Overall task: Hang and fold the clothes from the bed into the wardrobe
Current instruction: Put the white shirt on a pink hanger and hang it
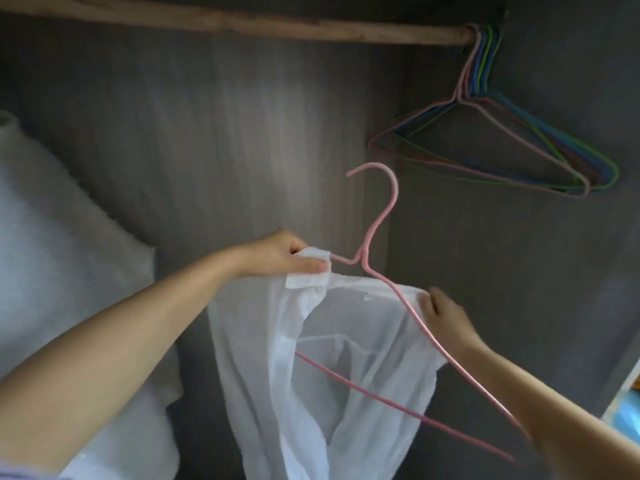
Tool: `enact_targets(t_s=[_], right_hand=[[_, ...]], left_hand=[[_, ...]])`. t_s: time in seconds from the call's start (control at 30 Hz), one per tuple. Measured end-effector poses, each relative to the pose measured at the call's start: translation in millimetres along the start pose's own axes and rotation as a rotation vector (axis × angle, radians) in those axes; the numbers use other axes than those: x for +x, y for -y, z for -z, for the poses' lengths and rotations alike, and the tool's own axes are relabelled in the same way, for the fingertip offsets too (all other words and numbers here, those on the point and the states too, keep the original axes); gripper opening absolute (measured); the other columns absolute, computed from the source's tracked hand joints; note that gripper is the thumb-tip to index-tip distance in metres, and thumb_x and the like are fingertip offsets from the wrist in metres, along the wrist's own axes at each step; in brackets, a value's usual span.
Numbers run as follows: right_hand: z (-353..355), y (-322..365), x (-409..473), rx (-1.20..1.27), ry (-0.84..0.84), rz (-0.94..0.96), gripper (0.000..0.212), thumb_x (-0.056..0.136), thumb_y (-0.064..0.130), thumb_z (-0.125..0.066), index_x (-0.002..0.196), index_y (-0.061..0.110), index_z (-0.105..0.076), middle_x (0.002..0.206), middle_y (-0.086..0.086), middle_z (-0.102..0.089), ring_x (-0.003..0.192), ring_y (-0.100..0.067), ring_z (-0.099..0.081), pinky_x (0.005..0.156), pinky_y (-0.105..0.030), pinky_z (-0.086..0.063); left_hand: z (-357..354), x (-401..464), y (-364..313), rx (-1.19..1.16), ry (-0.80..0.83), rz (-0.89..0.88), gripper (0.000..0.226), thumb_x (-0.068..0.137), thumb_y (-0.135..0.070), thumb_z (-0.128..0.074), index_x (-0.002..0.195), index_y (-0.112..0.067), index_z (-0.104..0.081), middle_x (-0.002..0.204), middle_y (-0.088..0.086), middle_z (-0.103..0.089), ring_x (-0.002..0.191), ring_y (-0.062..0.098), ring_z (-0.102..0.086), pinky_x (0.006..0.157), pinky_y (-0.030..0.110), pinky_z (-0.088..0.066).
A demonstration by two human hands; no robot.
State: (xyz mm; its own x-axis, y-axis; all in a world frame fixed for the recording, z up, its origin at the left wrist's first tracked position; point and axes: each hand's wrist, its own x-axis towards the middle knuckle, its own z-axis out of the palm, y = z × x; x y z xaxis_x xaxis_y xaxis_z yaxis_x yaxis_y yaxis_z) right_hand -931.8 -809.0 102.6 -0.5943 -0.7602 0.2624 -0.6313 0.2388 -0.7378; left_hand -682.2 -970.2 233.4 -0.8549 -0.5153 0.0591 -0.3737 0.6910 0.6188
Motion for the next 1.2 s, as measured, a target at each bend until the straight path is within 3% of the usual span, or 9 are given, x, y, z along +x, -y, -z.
enact_targets(t_s=[0.1,0.23,0.43,0.5,0.6,0.7,0.87,1.03,1.2], right_hand=[[34,3,15,0.112,0.103,0.174,0.02,0.092,0.028,-0.06,0.077,0.015,-0.056,0.059,0.012,-0.052,0.056,-0.002,-0.043,0.051,-0.015,-0.034],[64,-7,32,-0.452,0.357,0.306,0.02,0.084,0.044,-0.066,0.071,0.032,-0.058,0.066,0.02,-0.057,0.062,0.003,-0.053,0.057,-0.014,-0.038],[79,-24,50,-0.669,0.175,0.134,0.013,0.092,0.024,-0.055,0.085,0.019,-0.064,0.085,-0.001,-0.065,0.086,-0.023,-0.065,0.064,-0.026,-0.041],[78,-20,51,-0.848,0.056,0.082,0.02,0.09,0.016,-0.048,0.098,0.018,-0.066,0.099,-0.007,-0.067,0.096,-0.029,-0.065,0.071,-0.03,-0.046],[76,-12,52,-0.984,0.007,0.058,0.031,0.088,0.009,-0.042,0.106,0.019,-0.065,0.106,-0.007,-0.067,0.099,-0.03,-0.065,0.076,-0.032,-0.049],[76,-3,55,-0.93,0.057,0.008,0.03,0.088,0.007,-0.042,0.107,0.016,-0.064,0.109,-0.009,-0.066,0.102,-0.03,-0.064,0.078,-0.034,-0.049],[63,10,58,-0.554,0.154,0.033,0.028,0.089,0.014,-0.049,0.114,0.01,-0.062,0.116,-0.013,-0.066,0.108,-0.031,-0.061,0.077,-0.026,-0.042],[74,15,67,-0.386,-0.012,0.029,0.037,0.09,0.011,-0.044,0.124,0.013,-0.059,0.125,-0.013,-0.062,0.113,-0.034,-0.058,0.09,-0.035,-0.047],[90,7,69,-0.654,-0.115,0.029,0.027,0.087,0.015,-0.043,0.107,0.019,-0.06,0.103,-0.012,-0.066,0.093,-0.035,-0.062,0.071,-0.035,-0.046]], left_hand=[[6,2,20,-0.011,-0.07,0.06,0.047,0.084,-0.043,-0.066,0.078,0.004,-0.066,0.062,-0.004,-0.052,0.055,0.005,-0.046,0.053,0.019,-0.035],[16,8,26,0.016,-0.088,0.063,0.035,0.084,-0.044,-0.065,0.064,-0.015,-0.064,0.055,-0.009,-0.051,0.049,0.001,-0.044,0.047,0.013,-0.033],[8,23,19,0.1,-0.093,0.038,0.04,0.09,-0.039,-0.062,0.065,-0.008,-0.063,0.056,-0.008,-0.048,0.053,0.005,-0.04,0.051,0.023,-0.031],[-4,33,11,0.224,-0.082,0.056,0.046,0.091,-0.039,-0.061,0.064,-0.002,-0.062,0.059,-0.001,-0.05,0.058,0.013,-0.042,0.056,0.026,-0.032],[-21,45,-3,0.505,-0.188,0.135,0.044,0.091,-0.043,-0.057,0.059,-0.013,-0.059,0.064,0.006,-0.06,0.064,0.025,-0.054,0.059,0.027,-0.038],[-31,55,-9,0.585,-0.31,0.156,0.034,0.094,-0.043,-0.051,0.094,-0.016,-0.071,0.094,0.01,-0.07,0.086,0.029,-0.064,0.075,0.03,-0.049],[-38,62,2,0.366,-0.373,0.162,0.05,0.091,-0.044,-0.056,0.056,-0.01,-0.05,0.055,0.002,-0.048,0.061,0.023,-0.05,0.056,0.028,-0.031],[-29,52,12,0.207,-0.174,0.134,0.049,0.09,-0.045,-0.06,0.056,-0.01,-0.055,0.059,0.003,-0.048,0.06,0.017,-0.042,0.06,0.027,-0.032],[-10,39,12,0.181,-0.07,0.123,0.05,0.09,-0.045,-0.06,0.078,0.003,-0.067,0.067,0.003,-0.053,0.063,0.014,-0.043,0.062,0.027,-0.032]])
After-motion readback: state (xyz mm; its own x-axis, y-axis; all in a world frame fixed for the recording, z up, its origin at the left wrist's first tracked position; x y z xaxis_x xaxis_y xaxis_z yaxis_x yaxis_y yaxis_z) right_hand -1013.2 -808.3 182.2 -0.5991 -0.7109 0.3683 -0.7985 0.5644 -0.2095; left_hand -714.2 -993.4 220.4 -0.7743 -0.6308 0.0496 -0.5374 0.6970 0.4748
